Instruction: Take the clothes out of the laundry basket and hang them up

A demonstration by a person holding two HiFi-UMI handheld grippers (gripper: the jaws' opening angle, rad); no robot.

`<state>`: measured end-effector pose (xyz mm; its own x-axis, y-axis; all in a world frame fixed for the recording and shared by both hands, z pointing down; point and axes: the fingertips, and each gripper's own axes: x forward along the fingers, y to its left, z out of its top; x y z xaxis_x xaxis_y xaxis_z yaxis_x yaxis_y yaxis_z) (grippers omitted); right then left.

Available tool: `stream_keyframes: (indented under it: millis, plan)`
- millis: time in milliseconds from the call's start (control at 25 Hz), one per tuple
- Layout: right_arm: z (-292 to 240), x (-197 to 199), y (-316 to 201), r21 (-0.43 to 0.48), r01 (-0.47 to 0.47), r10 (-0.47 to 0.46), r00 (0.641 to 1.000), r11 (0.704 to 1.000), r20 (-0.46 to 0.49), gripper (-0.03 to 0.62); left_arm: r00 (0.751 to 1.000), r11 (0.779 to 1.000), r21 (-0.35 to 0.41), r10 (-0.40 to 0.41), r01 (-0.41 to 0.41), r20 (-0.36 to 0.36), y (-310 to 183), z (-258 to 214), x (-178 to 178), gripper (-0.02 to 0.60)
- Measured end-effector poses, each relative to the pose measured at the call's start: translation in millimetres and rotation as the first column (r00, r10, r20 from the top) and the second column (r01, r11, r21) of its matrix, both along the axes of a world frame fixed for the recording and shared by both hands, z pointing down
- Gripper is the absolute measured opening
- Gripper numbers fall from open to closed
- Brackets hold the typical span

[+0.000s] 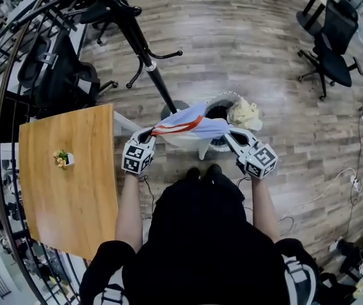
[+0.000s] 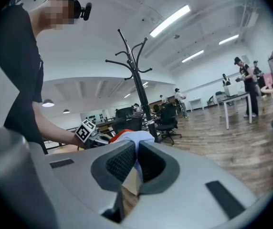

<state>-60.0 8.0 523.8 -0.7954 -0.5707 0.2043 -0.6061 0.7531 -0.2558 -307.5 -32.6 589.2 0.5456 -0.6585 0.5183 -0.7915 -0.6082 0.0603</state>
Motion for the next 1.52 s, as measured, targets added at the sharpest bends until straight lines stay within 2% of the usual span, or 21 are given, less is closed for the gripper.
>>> stream_keyframes:
  millis: [120, 240, 480, 760, 1160, 1520]
  plan:
    - [-3, -5, -5, 0.023, 0.1, -0.098, 0.994, 0.995, -0.056, 0.018, 0.998, 0.999, 0.001, -0.054, 0.054, -0.033, 4, -15, -9, 0.035]
    - [-11, -6, -7, 0.033, 0.177, -0.173, 0.981, 0.984, -0.089, 0.018, 0.995, 0.995, 0.015, -0.099, 0.1, -0.031, 13, -28, -14, 0.035]
    - [-24, -7, -4, 0.065, 0.256, -0.253, 0.967, 0.965, -0.038, 0.018, 0.976, 0.974, 0.07, -0.217, 0.217, -0.016, 25, -57, -20, 0.035]
    - [-37, -15, -5, 0.11, 0.324, -0.326, 0.945, 0.94, -0.001, 0.018, 0.956, 0.942, 0.162, -0.292, 0.293, -0.026, 28, -91, -35, 0.035]
    - [-50, -27, -12, 0.144, 0.338, -0.34, 0.94, 0.93, -0.011, 0.018, 0.95, 0.917, 0.257, -0.312, 0.305, -0.014, 14, -134, -53, 0.035]
    - [-54, -66, -44, 0.138, 0.267, -0.272, 0.962, 0.954, 0.019, 0.018, 0.97, 0.928, 0.29, -0.242, 0.235, -0.012, -31, -153, -94, 0.035]
